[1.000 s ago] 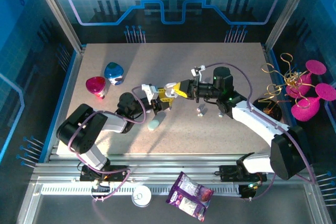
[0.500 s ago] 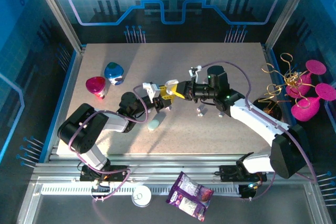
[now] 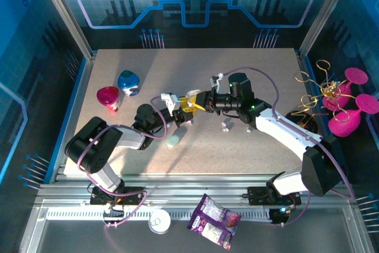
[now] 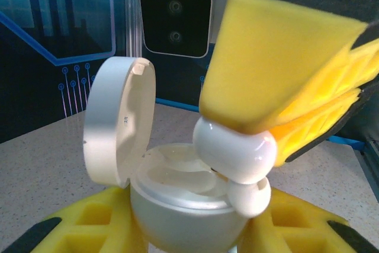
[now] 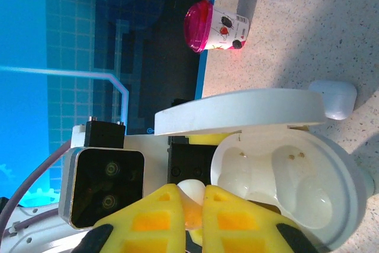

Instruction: Insert the wireless bluetooth earbuds into the charging case

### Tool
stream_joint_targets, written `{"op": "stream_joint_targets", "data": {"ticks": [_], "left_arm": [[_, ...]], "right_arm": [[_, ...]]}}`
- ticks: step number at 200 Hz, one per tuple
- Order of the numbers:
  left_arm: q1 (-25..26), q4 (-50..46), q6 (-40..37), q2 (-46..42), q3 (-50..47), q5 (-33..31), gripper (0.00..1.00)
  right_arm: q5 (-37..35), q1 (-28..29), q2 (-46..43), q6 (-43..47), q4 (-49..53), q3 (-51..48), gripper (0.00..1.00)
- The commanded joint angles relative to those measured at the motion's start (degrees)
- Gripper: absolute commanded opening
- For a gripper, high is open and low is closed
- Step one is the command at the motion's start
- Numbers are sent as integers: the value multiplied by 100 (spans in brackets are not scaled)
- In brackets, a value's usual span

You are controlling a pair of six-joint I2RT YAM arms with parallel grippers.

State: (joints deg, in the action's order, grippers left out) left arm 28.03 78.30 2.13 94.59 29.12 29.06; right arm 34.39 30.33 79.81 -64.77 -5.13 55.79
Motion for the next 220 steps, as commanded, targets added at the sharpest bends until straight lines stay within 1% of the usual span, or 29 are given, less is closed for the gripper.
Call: {"op": "stream_joint_targets", "data": {"ticks": [1, 42, 62, 107, 181, 220], "left_arm": [[52, 196, -204, 25, 41, -32, 33], [48, 201, -214, 85, 45, -24, 33], [50, 204, -239, 120, 33, -36, 33], [53, 194, -257, 96, 23, -30, 33], [49, 203, -215, 0, 23, -67, 33], [49, 203, -196, -37, 41, -74, 33]], "right_arm": [[-305, 58, -63, 184, 121, 158, 9], [-299, 1, -71, 110, 8, 125, 9], [-276, -70, -68, -78, -267, -9, 8], [-257, -138, 19, -57, -207, -14, 8], [-300, -125, 200, 185, 114, 14, 9], [-421, -87, 193, 505, 609, 161, 10]]}}
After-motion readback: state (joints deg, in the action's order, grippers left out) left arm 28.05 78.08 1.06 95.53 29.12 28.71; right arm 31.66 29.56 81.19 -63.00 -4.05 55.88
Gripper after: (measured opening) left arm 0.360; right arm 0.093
